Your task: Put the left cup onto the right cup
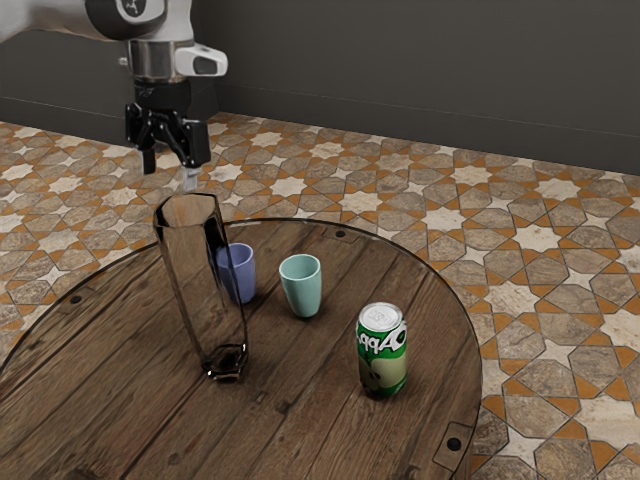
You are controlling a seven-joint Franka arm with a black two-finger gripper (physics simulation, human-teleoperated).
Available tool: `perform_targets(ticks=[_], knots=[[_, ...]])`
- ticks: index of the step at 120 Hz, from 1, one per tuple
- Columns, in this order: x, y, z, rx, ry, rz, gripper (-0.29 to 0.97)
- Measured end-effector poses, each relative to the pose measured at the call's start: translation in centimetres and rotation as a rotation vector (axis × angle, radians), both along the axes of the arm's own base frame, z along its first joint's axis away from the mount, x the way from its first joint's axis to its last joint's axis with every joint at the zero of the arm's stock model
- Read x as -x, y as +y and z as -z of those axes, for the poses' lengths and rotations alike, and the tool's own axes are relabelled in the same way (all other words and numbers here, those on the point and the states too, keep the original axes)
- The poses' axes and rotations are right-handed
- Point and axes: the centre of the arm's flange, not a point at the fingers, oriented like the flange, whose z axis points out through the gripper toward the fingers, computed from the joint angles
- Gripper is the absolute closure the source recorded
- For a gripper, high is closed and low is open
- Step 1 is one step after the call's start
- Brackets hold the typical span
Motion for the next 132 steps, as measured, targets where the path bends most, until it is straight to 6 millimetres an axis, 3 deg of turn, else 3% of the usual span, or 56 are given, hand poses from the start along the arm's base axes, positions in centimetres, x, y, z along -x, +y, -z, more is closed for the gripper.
perform_targets(ticks=[15,26,45,56,84,94,118,132], knots=[[-1.4,0.2,-0.6,0.007,-0.093,0.015,0.0],[-4.1,0.8,0.0,0.019,-0.134,0.02,0.0],[-9.5,2.9,2.8,0.034,-0.17,0.012,0.0],[-11.2,4.1,6.3,0.04,-0.144,0.004,0.0],[-11.6,4.5,17.6,0.054,-0.037,0.011,0.0],[-11.4,5.1,20.7,0.055,-0.015,0.004,0.0],[-11.3,8.9,23.0,0.027,-0.027,-0.042,0.0],[-13.2,10.8,23.8,0.025,-0.062,-0.055,0.0]])
